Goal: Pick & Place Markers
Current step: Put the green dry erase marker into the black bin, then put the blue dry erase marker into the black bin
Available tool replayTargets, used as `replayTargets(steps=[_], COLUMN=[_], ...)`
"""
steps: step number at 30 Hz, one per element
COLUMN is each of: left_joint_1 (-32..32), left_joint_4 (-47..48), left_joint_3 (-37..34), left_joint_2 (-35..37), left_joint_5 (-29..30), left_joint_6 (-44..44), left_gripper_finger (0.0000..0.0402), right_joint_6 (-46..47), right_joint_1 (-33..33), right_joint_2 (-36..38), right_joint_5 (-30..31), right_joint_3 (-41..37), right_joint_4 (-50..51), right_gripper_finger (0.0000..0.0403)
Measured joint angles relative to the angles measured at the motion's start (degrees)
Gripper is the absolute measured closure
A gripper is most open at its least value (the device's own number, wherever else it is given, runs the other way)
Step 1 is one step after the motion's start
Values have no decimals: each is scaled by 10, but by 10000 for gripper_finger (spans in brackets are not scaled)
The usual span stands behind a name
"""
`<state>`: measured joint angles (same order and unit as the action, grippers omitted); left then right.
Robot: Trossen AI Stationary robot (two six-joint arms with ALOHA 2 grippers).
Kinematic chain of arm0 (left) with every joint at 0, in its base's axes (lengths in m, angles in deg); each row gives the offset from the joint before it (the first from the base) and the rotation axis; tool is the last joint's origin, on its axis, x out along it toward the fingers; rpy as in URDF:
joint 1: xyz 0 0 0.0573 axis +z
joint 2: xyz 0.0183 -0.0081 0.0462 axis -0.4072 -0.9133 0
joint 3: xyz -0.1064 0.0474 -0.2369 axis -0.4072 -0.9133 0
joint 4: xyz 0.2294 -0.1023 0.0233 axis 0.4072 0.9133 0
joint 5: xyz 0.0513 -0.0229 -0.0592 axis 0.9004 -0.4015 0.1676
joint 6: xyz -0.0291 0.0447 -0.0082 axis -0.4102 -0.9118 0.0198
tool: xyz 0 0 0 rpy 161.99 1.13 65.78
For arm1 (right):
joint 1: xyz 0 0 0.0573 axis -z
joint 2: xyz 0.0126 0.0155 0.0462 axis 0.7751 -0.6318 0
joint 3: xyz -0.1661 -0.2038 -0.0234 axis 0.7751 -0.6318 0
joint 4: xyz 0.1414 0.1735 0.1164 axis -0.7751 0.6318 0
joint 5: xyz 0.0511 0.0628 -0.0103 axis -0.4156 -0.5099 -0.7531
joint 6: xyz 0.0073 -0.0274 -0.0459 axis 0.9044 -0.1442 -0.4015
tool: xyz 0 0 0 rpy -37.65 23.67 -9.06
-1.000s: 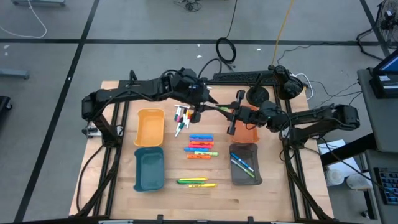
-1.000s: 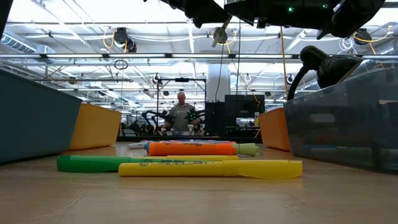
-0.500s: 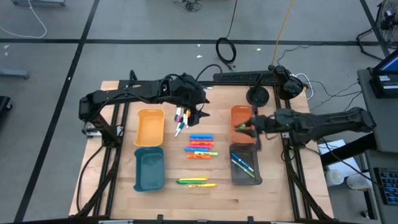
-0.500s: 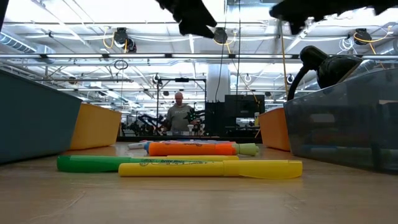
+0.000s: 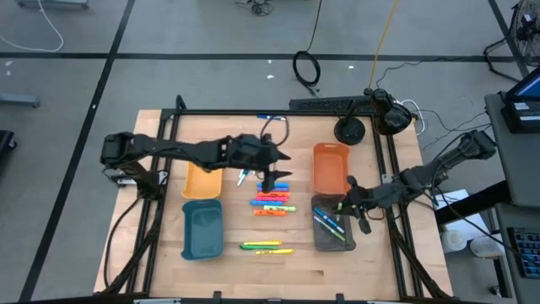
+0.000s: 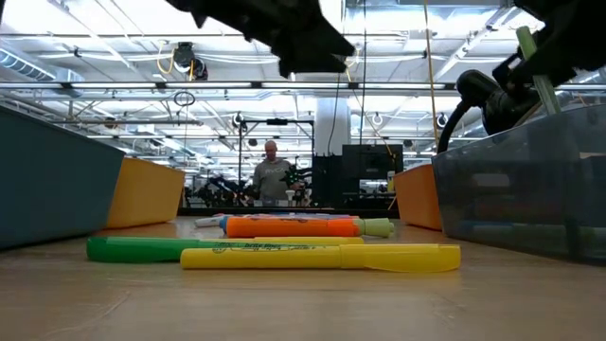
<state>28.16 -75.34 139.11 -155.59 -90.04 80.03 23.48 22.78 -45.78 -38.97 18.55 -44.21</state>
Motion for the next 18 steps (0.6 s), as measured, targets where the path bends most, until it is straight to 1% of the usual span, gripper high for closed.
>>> replayTargets(steps=[1,3,5,7,10,14,18], left_joint_1=[-3,-9,-10,-10,-5,2,4], left_joint_4=[-9,-62,-95,-164,-216,-203,-206], left_joint_3=[-10,-34,-69,-99,-134,-141,-140], left_joint_2=[10,27,51,66,85,83,79], left_joint_5=[9,18,17,17,20,28,29], left_joint_6=[-4,-14,-21,-23,-24,-18,-10], left_gripper_finger=[170,179,188,195,203,208,206], right_joint_6=[7,13,13,13,13,13,9], right_joint_1=[-10,-26,-36,-38,-39,-39,-39], right_joint_2=[0,1,1,1,1,1,1], right_joint_5=[16,43,47,42,31,31,32], right_joint_3=[-6,-19,-33,-43,-50,-51,-51], right_joint_4=[-2,-11,-38,-60,-66,-66,-75], right_gripper_finger=[378,378,378,372,334,279,238])
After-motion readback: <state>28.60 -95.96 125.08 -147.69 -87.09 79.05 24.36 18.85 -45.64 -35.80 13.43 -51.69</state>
